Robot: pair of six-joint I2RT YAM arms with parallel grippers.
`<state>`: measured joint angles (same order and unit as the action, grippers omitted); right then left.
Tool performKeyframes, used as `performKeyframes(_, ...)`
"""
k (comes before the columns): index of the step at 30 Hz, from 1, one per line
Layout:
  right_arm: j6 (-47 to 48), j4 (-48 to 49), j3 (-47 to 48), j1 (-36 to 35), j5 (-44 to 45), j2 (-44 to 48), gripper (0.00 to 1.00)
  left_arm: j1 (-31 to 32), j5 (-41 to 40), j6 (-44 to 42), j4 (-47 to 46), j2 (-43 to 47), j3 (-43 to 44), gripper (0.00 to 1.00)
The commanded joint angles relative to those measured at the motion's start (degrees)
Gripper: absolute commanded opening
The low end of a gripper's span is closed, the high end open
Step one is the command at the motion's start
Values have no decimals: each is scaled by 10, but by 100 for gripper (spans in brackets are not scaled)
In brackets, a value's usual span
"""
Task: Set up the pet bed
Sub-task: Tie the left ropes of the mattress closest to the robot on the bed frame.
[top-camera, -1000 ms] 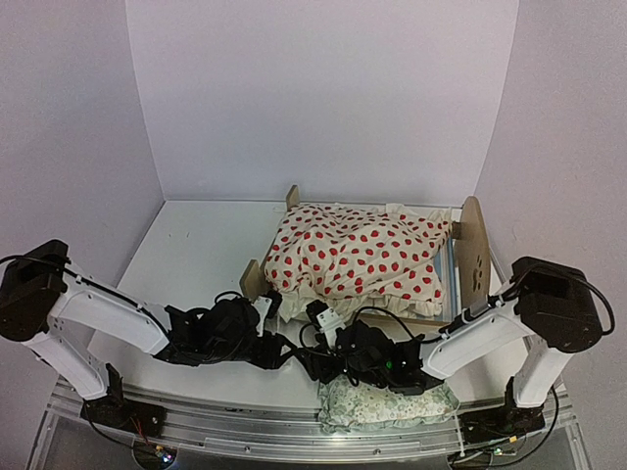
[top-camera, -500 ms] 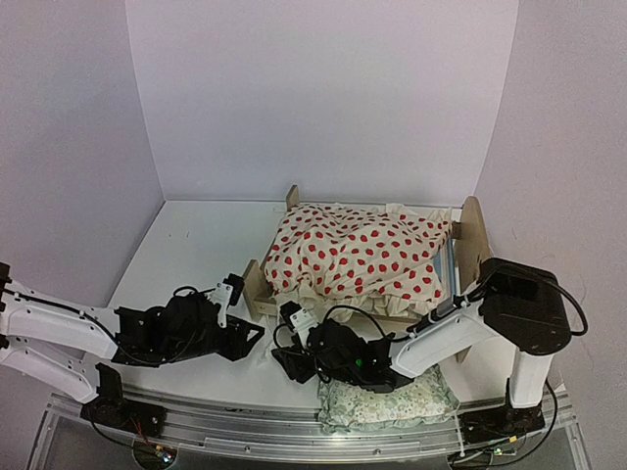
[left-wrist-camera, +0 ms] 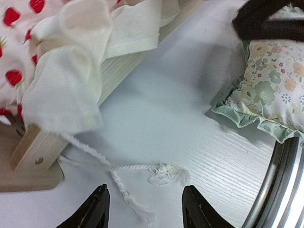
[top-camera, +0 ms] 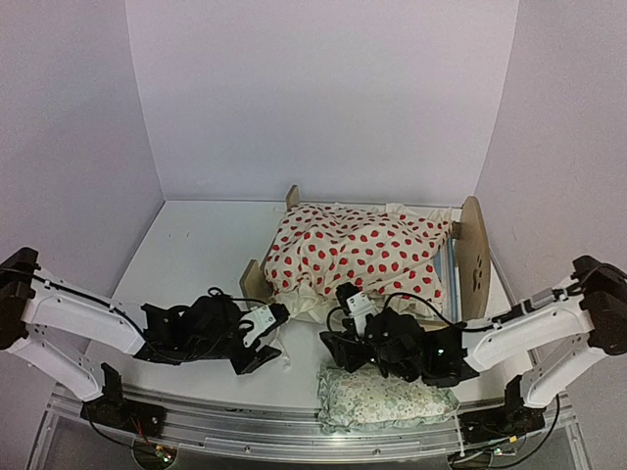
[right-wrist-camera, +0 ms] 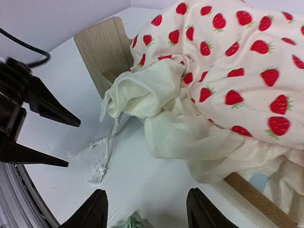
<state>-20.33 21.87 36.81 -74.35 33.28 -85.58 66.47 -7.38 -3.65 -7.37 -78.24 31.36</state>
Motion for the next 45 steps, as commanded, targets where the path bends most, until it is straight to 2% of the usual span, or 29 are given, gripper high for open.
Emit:
performKeyframes(1,7,-48,-40,-2,20,83,58,-10,19,-192,144,-62,111,54)
performKeyframes(3,8,-50,-61,-2,17,114,58,-34,38,-234,179,-74,130,54)
performKeyframes(6,13,-51,-90,-2,18,157,59,-102,141,-262,203,-66,143,54)
performKeyframes(11,21,-59,-117,-3,14,217,60,-127,198,-357,211,-64,130,55)
performKeyframes(14,24,-63,-127,-2,14,237,60,-156,238,-379,198,-83,135,54)
performKeyframes(26,21,-72,-156,-2,17,278,60,-176,242,-392,168,-167,182,49)
performKeyframes(34,25,-77,-150,-2,22,269,60,-177,222,-393,146,-143,160,52)
performKeyframes(45,24,-77,-138,-2,23,246,60,-182,238,-380,149,-186,181,52)
